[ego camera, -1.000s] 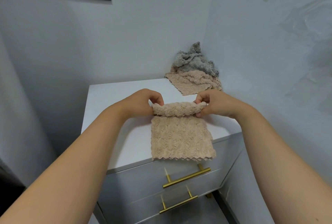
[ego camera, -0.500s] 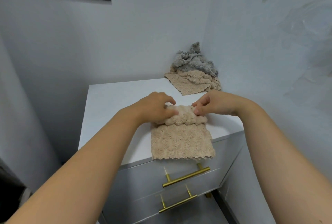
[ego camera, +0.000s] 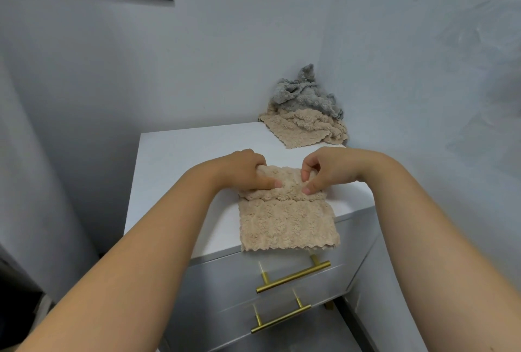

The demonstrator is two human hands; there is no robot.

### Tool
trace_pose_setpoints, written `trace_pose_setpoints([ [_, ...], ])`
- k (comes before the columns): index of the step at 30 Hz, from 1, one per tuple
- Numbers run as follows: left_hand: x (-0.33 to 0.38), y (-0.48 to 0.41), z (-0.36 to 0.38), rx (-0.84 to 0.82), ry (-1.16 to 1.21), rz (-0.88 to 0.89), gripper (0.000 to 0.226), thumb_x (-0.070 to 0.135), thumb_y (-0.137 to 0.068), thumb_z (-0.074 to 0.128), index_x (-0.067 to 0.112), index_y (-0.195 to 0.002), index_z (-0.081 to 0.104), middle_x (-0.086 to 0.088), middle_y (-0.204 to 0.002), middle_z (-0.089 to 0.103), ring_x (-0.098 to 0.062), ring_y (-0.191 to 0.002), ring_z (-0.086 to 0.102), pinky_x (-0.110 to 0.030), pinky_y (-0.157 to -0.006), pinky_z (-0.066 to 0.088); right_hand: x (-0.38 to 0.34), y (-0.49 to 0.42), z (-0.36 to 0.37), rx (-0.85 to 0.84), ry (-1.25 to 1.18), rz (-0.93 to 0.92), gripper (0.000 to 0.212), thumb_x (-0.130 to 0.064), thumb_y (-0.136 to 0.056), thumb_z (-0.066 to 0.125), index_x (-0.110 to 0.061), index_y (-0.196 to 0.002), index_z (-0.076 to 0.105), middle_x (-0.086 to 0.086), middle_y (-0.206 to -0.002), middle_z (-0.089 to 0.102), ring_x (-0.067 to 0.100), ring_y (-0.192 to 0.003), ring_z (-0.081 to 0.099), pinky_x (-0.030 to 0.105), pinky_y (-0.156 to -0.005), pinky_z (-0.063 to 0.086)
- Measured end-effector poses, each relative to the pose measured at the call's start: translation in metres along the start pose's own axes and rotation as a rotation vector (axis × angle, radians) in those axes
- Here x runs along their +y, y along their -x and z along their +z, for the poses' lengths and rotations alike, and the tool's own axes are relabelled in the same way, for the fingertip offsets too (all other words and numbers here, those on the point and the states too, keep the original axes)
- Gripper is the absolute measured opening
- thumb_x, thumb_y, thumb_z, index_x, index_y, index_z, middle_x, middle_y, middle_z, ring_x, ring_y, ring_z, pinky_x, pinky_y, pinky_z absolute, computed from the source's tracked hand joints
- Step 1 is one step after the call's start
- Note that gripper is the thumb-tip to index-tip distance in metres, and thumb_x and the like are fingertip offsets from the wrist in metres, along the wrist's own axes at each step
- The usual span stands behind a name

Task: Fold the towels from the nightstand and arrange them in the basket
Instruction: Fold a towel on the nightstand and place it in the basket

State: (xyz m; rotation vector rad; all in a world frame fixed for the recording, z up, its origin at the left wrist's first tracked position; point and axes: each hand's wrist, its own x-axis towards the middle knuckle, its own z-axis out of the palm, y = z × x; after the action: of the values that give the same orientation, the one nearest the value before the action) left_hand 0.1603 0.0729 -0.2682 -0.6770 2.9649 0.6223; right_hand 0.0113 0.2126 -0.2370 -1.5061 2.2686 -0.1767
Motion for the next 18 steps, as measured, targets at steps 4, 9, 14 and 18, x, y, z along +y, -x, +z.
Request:
trace_pose_setpoints([
  [4, -0.003, 0.002, -0.007, -0.049, 0.065, -0.038, 0.053, 0.057, -0.076, 0.067, 0.016, -0.109, 0.057, 0.004, -0.103, 0.058, -0.015, -0.093, 0.054, -0.029, -0.081, 0.045, 0.0, -0.004, 0.003, 0.061, -0.025, 0.018, 0.016, -0.026, -0.078, 0.077, -0.022, -0.086, 0.064, -0.013, -0.071, 0.053, 0.003, -0.066, 0.047, 0.02, -0.059, 0.034],
  [9, -0.006, -0.001, -0.003, 0.06, 0.118, -0.07, 0.047, 0.052, -0.076, 0.071, 0.017, -0.102, 0.055, 0.008, -0.087, 0.051, -0.014, -0.085, 0.05, -0.027, -0.069, 0.037, 0.002, -0.008, 0.007, 0.16, -0.108, 0.024, 0.015, -0.02, -0.08, 0.075, -0.013, -0.091, 0.068, -0.012, -0.065, 0.054, 0.001, -0.06, 0.047, 0.016, -0.054, 0.034],
  [14, -0.011, -0.009, 0.008, 0.214, 0.212, -0.116, 0.042, 0.047, -0.078, 0.072, 0.02, -0.101, 0.049, 0.006, -0.087, 0.05, -0.018, -0.087, 0.05, -0.028, -0.07, 0.038, 0.003, -0.015, 0.018, 0.314, -0.222, 0.016, 0.005, -0.014, -0.084, 0.07, -0.015, -0.087, 0.065, -0.008, -0.071, 0.057, 0.003, -0.059, 0.052, 0.013, -0.05, 0.037],
  [18, -0.019, -0.015, 0.02, 0.44, 0.174, -0.203, 0.05, 0.056, -0.08, 0.064, 0.021, -0.113, 0.054, -0.002, -0.116, 0.057, -0.023, -0.111, 0.049, -0.041, -0.092, 0.044, 0.005, -0.027, 0.032, 0.49, -0.244, 0.039, 0.007, -0.016, -0.086, 0.065, -0.018, -0.092, 0.063, 0.0, -0.099, 0.061, 0.01, -0.076, 0.056, 0.021, -0.062, 0.042],
])
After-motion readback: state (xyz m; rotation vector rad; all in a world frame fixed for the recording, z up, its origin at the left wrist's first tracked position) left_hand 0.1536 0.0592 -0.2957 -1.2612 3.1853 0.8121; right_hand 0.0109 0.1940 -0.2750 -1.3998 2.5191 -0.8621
